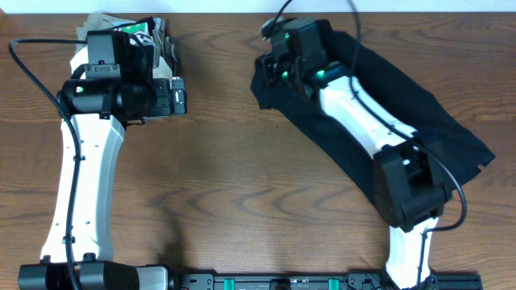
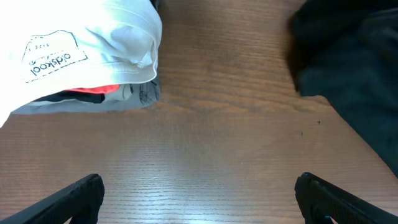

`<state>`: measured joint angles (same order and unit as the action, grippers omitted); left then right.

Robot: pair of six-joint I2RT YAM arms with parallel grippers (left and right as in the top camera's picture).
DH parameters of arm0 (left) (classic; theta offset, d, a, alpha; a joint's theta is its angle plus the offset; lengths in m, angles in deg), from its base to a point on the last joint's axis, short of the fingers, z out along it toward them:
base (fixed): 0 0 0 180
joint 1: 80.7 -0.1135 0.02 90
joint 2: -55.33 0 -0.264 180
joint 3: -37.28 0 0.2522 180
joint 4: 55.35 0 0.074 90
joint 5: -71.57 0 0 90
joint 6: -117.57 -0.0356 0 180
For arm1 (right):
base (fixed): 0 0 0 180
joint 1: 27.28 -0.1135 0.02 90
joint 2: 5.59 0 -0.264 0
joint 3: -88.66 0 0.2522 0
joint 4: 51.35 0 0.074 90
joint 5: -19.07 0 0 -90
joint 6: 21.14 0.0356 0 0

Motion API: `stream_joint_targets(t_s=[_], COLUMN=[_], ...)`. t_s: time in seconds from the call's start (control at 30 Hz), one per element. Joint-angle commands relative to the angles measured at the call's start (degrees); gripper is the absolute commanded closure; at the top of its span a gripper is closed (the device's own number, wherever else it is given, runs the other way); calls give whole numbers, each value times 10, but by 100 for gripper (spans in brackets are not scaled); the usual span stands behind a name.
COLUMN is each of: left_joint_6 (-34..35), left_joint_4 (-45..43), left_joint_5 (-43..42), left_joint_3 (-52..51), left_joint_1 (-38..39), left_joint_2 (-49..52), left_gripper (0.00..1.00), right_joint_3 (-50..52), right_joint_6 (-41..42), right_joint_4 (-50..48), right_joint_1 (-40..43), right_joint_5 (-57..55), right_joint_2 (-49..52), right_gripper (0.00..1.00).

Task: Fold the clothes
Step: 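Drag the black shirt leftward onto the table center with the right gripper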

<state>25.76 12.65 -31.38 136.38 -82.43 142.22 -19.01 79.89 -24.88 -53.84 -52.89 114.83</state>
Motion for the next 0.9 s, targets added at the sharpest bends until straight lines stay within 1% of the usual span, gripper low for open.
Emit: stream_joint_targets(t_s=[0.0, 0.07, 0.13, 0.17, 0.23, 0.33, 0.47, 0.57, 0.63, 0.73, 0.87], left_joint_6=[-12, -12, -12, -12, -12, -12, -12, -12, -12, -12, -12], left_joint_4=[4, 4, 4, 4, 4, 5, 10, 9, 6, 1, -10], left_joint_5=[1, 1, 1, 1, 1, 1, -2, -5, -13, -16, -16], left_joint_3=[11, 11, 11, 11, 11, 11, 11, 11, 11, 11, 11], left_joint_1=[-2, -2, -2, -2, -2, -2, -2, 2, 6, 17, 33], left_joint_2=[0, 1, 2, 3, 7, 14, 31, 47, 58, 76, 97], left_gripper=[1, 1, 1, 1, 1, 1, 1, 1, 1, 1, 0], right_joint_3=[-4, -6, -12, -16, -26, -33, -33, -31, -22, 8, 54], right_joint_6=[7, 7, 7, 7, -2, -4, -3, -3, -3, 21, 44], right_joint_4=[5, 21, 50, 71, 128, 228, 390, 480, 512, 512, 492], right_joint_1=[-16, -14, -3, 5, 31, 78, 172, 251, 302, 372, 445], right_joint_5=[6, 6, 6, 6, 1, -44, -127, -138, -138, -150, -150], right_joint_2=[-2, -11, -28, -40, -65, -104, -141, -142, -138, -136, -136], right_gripper=[73, 61, 57, 53, 44, 40, 27, 23, 21, 19, 20])
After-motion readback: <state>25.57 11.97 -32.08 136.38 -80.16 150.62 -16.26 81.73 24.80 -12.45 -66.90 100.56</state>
